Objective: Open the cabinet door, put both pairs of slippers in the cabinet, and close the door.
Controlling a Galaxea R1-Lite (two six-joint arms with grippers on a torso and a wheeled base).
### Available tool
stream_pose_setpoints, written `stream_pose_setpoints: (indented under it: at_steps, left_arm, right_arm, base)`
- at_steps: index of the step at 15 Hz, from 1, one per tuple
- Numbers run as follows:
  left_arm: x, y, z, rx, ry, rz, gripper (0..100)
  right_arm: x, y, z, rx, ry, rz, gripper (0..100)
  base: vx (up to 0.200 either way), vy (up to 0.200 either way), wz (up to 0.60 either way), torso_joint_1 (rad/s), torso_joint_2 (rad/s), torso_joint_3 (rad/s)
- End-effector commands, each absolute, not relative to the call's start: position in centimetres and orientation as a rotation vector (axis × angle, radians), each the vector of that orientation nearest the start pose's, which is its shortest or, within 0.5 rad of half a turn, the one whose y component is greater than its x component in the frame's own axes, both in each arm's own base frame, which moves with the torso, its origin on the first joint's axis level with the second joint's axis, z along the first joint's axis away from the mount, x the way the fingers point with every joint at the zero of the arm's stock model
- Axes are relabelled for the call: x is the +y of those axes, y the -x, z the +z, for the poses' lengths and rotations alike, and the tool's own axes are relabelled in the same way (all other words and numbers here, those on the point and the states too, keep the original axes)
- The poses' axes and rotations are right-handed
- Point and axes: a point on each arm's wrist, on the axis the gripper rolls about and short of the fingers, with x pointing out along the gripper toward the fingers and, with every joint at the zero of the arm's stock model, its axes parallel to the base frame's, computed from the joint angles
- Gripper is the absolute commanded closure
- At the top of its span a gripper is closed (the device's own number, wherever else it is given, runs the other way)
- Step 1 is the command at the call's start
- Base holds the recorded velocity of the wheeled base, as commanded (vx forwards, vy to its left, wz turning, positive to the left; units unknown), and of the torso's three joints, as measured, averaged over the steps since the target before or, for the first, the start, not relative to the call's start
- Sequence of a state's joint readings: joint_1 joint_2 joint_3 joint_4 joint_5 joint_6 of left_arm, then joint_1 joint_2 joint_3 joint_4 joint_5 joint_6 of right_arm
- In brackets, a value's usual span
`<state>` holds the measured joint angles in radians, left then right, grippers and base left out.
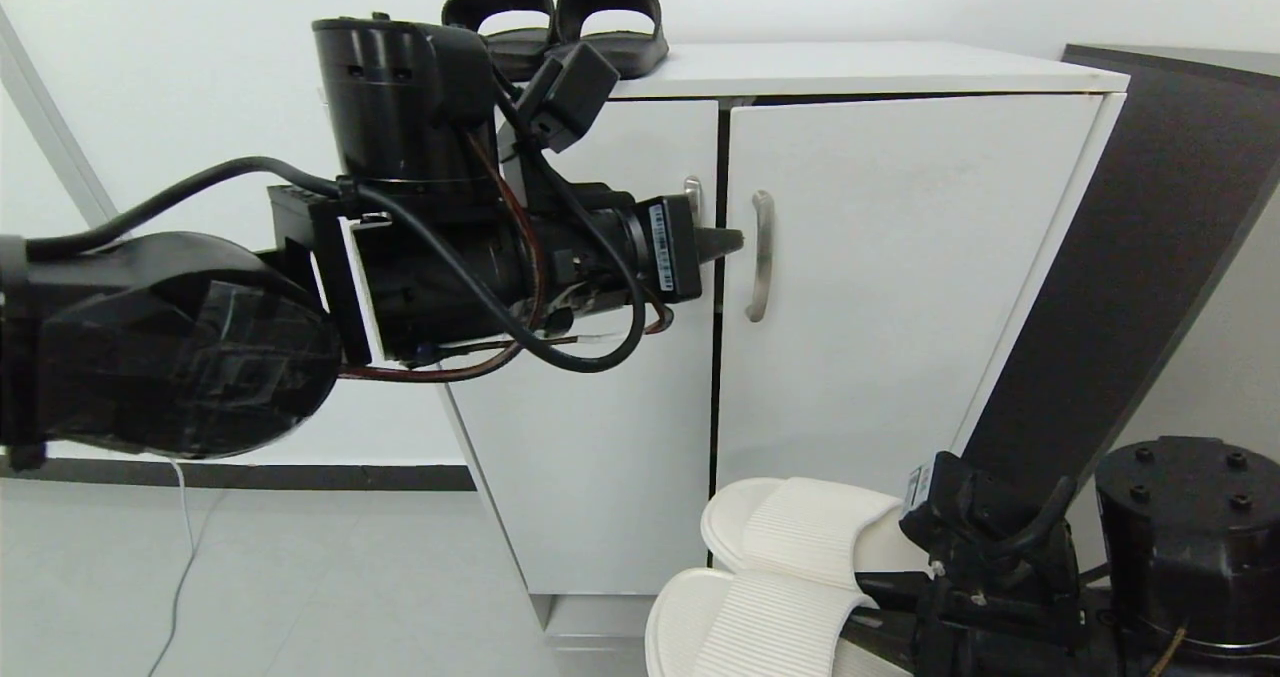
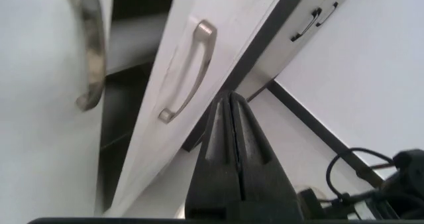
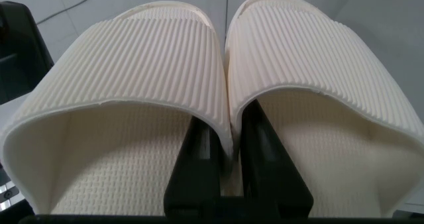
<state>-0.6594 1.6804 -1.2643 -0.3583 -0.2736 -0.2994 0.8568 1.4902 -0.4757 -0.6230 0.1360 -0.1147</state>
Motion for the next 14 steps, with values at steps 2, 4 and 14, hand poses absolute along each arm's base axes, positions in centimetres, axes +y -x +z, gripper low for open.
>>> stream_pose_setpoints:
  at_steps: [2,4,14]
  left_arm:
    - [-19.0,-23.6,29.4,0.192,0.267,-0.917,100]
    - [-18.3,-22.7,29.7,0.179,0.268,-0.911,100]
    - [-18.2,-29.1,28.3,0.129,0.295,-0.815,100]
  right_arm:
    - [17.4,-14.6,15.1,0.326,0.25,1.003,100]
    - [17.4,-14.6,15.1,0.326,0.25,1.003,100]
    - [17.2,-14.5,15.2,0.322,0.25,1.005,100]
  base:
    - [0.0,0.0,0.0,0.0,0.0,0.0]
    - [0.0,0.0,0.0,0.0,0.0,0.0]
    - [0.0,0.0,0.0,0.0,0.0,0.0]
